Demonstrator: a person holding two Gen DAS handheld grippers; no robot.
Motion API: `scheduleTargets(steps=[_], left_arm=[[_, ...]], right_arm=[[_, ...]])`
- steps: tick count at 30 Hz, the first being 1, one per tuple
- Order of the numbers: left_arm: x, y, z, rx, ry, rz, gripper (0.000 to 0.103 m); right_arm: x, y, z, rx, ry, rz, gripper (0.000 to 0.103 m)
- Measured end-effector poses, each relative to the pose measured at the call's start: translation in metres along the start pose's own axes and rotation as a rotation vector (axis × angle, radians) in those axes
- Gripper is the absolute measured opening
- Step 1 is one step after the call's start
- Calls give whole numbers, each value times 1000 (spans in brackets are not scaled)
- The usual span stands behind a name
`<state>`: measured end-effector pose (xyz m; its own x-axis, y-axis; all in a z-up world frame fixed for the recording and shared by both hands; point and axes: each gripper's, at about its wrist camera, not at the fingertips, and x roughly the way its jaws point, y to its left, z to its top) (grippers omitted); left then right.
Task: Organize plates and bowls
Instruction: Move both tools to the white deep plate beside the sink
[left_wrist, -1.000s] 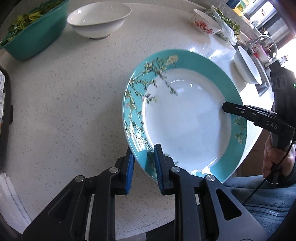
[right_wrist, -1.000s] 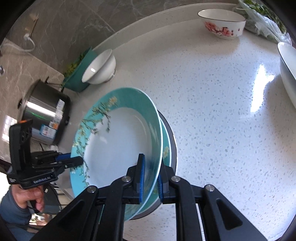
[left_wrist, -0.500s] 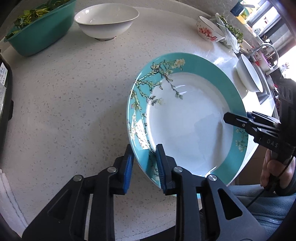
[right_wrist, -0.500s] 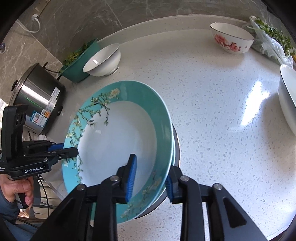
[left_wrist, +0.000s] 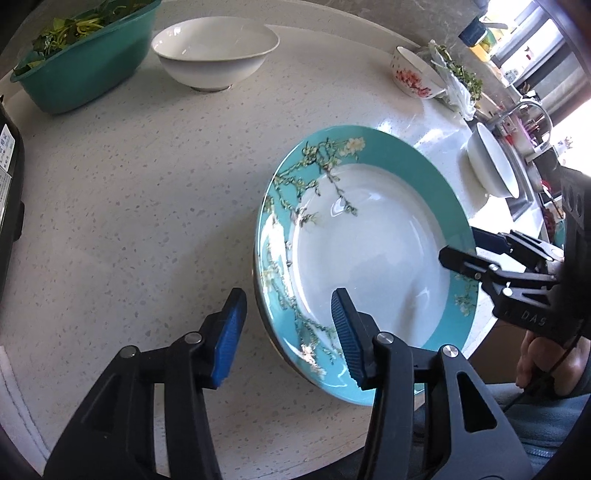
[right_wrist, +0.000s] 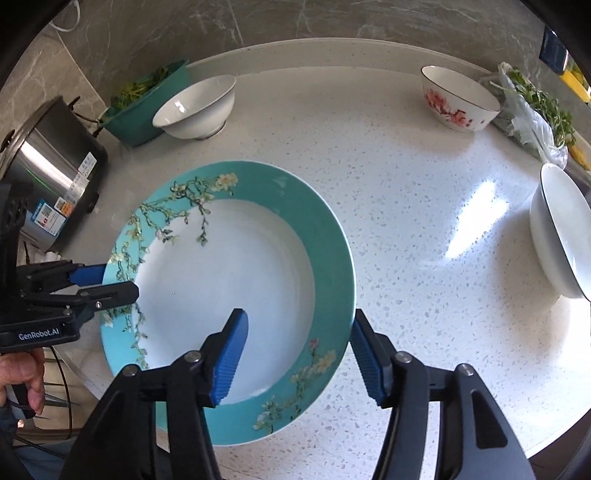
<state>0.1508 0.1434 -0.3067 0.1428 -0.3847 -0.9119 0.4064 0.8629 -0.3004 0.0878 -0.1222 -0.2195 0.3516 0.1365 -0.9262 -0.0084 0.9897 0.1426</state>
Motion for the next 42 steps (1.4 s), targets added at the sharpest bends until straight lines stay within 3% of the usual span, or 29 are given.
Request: scheduleTargets(steps=[2,3,8,12,15,19,23,27,33,37,42], left_arm=[[-4,0,0,-14,-12,0,49],[-8,2,0,-23,-17,-1,56],[-33,20,4,-111,-82,5,74],[-62,28,19,-198,-176,-76,103],[-84,12,37,-175,-248,-154,103],[-107,-45,56,-34,-343,-198,103],[-103,-108,74,25,-327,-237,103],[-78,-166,93,-29,-282,-272,103],[-18,-259,122,-55,-212,-145,103],[40,-309,137,-48,-153,-31,103],[101,-331,147,-80,-88,-1,103]], right_arm=[[-3,-1,0,4,-4,5,61],[-7,-3,1,7,-14,8,62],[-29,-18,5,40,-69,39,84],[-47,-52,6,158,-109,178,88],[-59,-82,5,274,-135,262,91],[-80,-120,5,347,-196,297,91],[-102,-165,4,369,-263,274,91],[-118,-234,2,421,-305,252,91],[-132,-341,3,420,-321,241,91],[-128,-392,11,364,-262,221,91],[-102,-418,23,305,-162,272,91]])
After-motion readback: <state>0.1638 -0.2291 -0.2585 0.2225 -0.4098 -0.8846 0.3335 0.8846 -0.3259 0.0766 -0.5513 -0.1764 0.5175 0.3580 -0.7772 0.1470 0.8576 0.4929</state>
